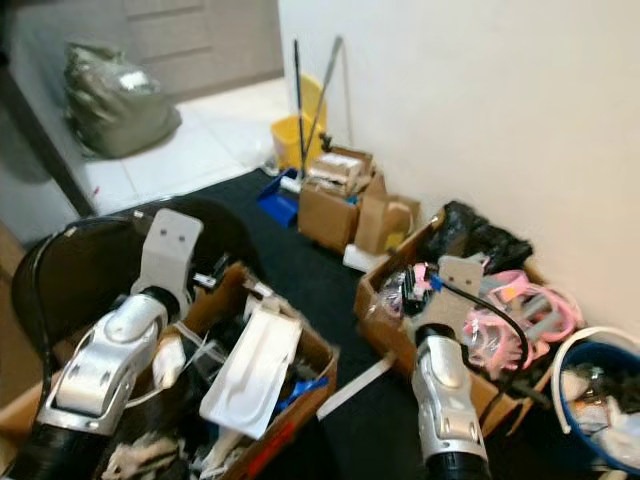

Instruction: Picking trash to rubbish bin

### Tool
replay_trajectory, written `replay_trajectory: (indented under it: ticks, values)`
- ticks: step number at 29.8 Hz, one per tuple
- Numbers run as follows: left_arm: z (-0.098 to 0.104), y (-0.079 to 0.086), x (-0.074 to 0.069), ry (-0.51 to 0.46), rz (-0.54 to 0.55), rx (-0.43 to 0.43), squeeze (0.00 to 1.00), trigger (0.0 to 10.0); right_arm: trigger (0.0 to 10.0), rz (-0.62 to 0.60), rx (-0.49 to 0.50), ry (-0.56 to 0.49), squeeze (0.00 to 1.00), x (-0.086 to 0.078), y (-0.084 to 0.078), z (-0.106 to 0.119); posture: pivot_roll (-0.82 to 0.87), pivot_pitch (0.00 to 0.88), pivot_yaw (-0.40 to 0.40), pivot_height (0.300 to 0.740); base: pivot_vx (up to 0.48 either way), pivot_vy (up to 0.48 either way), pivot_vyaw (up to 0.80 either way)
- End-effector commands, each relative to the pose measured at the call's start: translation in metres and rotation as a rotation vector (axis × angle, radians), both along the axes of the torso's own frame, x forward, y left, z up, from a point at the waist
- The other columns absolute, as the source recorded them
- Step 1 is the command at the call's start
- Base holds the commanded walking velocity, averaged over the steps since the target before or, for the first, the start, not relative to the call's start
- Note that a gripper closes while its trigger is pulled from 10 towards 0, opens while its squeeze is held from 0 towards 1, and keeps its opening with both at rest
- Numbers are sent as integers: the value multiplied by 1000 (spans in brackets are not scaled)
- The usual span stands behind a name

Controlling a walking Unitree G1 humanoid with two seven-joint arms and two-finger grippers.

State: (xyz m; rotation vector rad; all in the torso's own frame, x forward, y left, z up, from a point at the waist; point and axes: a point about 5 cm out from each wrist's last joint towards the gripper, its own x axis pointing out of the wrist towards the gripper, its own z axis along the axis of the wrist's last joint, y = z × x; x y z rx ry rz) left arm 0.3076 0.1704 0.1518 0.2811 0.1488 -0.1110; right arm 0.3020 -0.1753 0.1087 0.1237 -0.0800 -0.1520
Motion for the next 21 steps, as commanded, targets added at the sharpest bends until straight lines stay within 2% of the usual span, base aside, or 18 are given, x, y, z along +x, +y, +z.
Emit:
replay_trajectory:
  ticks: [1, 10, 21]
  values:
    - [-6, 2, -1, 5, 3, 0, 0, 10000, 10000, 6, 0, 28, 0, -3, 3, -5, 12, 59, 30, 740, 0, 0, -800]
    - [-7, 1, 2, 8, 0, -27, 0, 10000, 10000, -24, -7, 49, 0, -6, 2, -6, -1, 79, 39, 740, 0, 0, -800]
    - [-4, 5, 8, -23, 49, -30, 0, 10000, 10000, -17, -37, 61, 0, -8, 2, -5, -9, 102, 31, 740, 0, 0, -800]
